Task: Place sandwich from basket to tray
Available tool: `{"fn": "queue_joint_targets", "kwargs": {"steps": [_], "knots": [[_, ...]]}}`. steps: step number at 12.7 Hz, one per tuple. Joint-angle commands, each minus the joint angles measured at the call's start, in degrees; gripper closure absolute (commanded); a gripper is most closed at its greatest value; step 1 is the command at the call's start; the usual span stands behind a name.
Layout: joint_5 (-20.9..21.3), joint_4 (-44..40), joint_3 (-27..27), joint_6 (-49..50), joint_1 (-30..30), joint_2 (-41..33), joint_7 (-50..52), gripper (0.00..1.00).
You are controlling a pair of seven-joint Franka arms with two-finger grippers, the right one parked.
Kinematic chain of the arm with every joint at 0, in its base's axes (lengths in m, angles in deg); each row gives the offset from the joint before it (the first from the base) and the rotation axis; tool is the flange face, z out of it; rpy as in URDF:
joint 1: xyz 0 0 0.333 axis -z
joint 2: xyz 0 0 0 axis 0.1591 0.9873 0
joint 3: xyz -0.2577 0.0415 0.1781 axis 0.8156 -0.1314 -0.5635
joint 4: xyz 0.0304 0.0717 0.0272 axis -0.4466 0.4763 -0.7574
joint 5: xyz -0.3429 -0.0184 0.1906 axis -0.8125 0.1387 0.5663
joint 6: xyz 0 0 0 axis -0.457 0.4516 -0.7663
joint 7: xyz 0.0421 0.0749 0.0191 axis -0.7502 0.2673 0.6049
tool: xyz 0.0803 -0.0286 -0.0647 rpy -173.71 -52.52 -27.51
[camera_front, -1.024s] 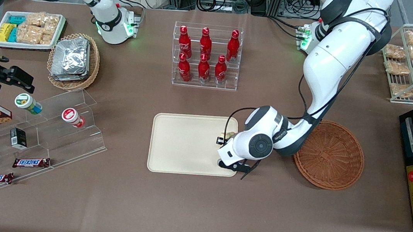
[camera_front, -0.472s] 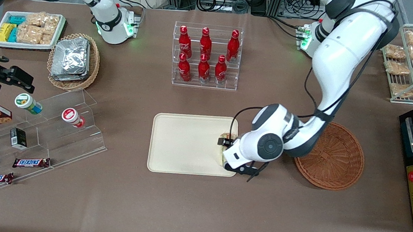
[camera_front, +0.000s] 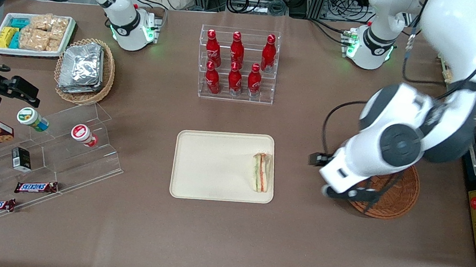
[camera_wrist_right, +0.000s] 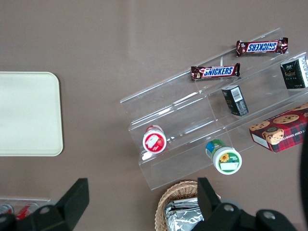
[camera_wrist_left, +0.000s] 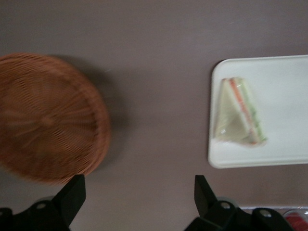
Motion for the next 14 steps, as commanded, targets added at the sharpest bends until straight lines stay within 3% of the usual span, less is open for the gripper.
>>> {"fn": "queue_joint_targets", "kwargs": {"steps": [1, 6, 11, 14], "knots": [[1.3, 2.0, 0.1, 9.0, -4.5, -8.1, -8.1, 0.00], [0.2, 6.7, 0.2, 13.0, -11.6, -14.8, -13.2, 0.00], [-1.2, 28.2, 0.0, -1.5, -14.6, -28.0, -18.2, 0.00], [-2.5, 29.2, 0.0, -2.3, -16.5, -28.8, -19.0, 0.00]]}}
